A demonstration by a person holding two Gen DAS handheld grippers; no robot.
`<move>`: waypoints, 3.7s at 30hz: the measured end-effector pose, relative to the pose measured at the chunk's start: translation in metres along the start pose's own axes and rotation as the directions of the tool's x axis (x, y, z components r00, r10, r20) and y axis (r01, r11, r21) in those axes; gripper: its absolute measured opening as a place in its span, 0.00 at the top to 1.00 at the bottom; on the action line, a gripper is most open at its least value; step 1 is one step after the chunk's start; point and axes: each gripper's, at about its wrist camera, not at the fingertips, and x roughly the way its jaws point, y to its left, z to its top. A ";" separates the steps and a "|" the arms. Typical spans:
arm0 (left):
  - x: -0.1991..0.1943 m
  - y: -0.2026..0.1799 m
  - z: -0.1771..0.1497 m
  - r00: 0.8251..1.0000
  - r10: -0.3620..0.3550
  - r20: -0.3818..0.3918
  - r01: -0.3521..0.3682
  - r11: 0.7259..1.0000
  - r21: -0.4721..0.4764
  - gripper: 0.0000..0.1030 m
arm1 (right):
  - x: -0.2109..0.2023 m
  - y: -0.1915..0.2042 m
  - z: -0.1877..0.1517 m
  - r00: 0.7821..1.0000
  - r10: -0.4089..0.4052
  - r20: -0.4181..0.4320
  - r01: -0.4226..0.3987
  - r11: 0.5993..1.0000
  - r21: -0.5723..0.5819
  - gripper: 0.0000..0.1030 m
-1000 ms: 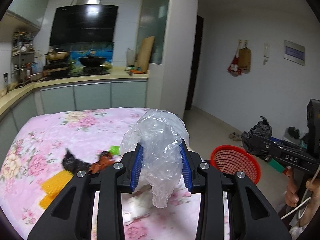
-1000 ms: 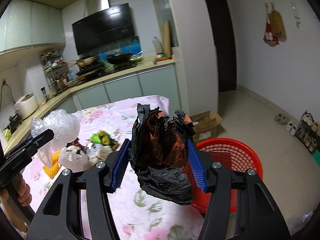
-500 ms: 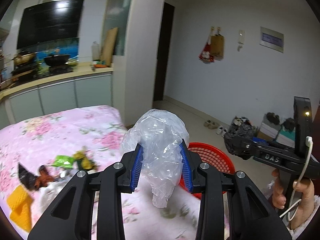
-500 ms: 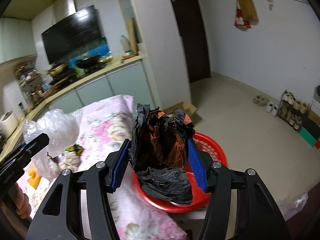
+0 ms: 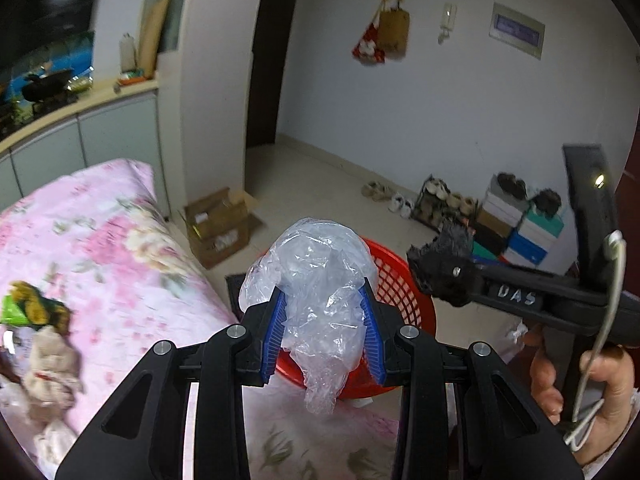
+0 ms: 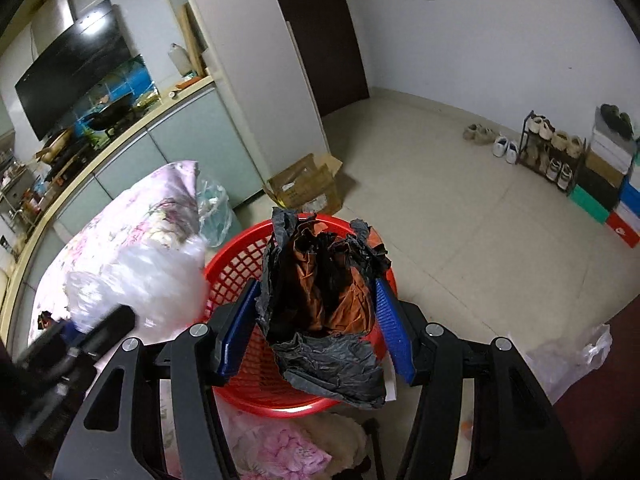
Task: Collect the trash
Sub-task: 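Carry both held bags over the red mesh basket with both tools, then open both tools to drop the bags into the red basket, then move both open tools back over the remaining trash on the quilt, then grasp the yellow foam net sleeve with the left tool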
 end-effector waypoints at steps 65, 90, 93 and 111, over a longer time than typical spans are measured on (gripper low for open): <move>-0.189 0.160 -0.080 0.825 0.558 0.093 -0.509 0.804 -0.309 0.13 | -0.066 0.153 -0.048 0.922 0.371 0.112 -0.309 0.878 -0.366 0.16; -0.202 0.255 -0.163 0.812 0.570 -0.127 -0.562 0.702 -0.439 0.13 | -0.043 0.178 -0.064 0.913 0.407 0.009 -0.376 0.850 -0.368 0.16; -0.199 0.262 -0.165 0.824 0.549 -0.138 -0.544 0.701 -0.461 0.14 | -0.041 0.180 -0.066 0.914 0.406 0.003 -0.376 0.849 -0.371 0.16; -0.216 0.276 -0.163 0.850 0.522 -0.061 -0.460 0.682 -0.569 0.52 | -0.033 0.193 -0.082 0.913 0.404 -0.046 -0.388 0.832 -0.395 0.16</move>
